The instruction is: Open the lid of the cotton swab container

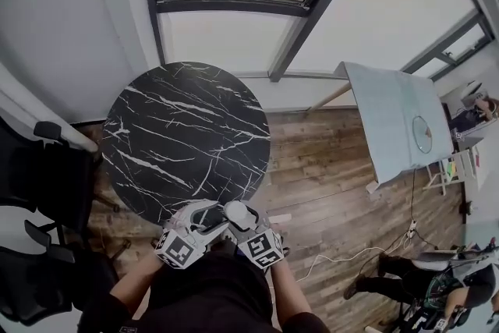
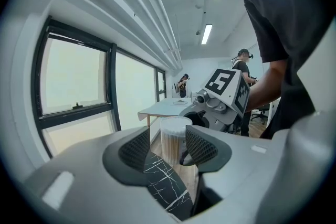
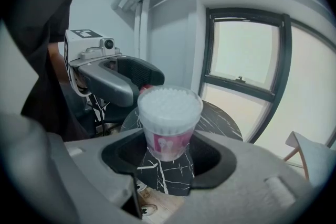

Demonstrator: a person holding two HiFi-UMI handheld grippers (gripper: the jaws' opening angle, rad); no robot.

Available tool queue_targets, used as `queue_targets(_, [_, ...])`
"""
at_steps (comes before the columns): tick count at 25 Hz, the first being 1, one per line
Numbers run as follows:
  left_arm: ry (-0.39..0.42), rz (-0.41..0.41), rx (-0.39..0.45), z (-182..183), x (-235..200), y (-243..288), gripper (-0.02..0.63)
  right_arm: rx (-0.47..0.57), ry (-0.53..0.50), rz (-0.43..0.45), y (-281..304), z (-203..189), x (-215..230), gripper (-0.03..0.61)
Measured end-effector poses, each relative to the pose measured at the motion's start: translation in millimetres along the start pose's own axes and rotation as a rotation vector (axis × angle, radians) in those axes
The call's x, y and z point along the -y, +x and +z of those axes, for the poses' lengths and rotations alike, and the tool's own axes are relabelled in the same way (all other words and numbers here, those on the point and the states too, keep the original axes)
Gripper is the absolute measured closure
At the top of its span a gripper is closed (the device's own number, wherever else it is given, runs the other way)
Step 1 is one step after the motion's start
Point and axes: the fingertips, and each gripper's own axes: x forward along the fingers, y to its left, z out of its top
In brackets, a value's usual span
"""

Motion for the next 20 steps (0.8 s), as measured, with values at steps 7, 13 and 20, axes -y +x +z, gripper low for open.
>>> queue_targets(7, [0.003,-0.027,-0.034,10.9,10.8,14.5,0.347,-0.015,-0.001,0.044,-11.3,-10.1,4.3,0.328])
queue_targets(13, [0.002,-0.039,-0.065,7.8,16.3,23.6,0.319,-0.026,-0.024,0.069,-8.2,-12.0,0.8,0.328])
queue_targets(20, [-0.019,-0.070,-0.096,2.7,23.4,29.7,0.311,-0.014,-0.055,0.091,-4.2,-5.1,-8.4,0.328])
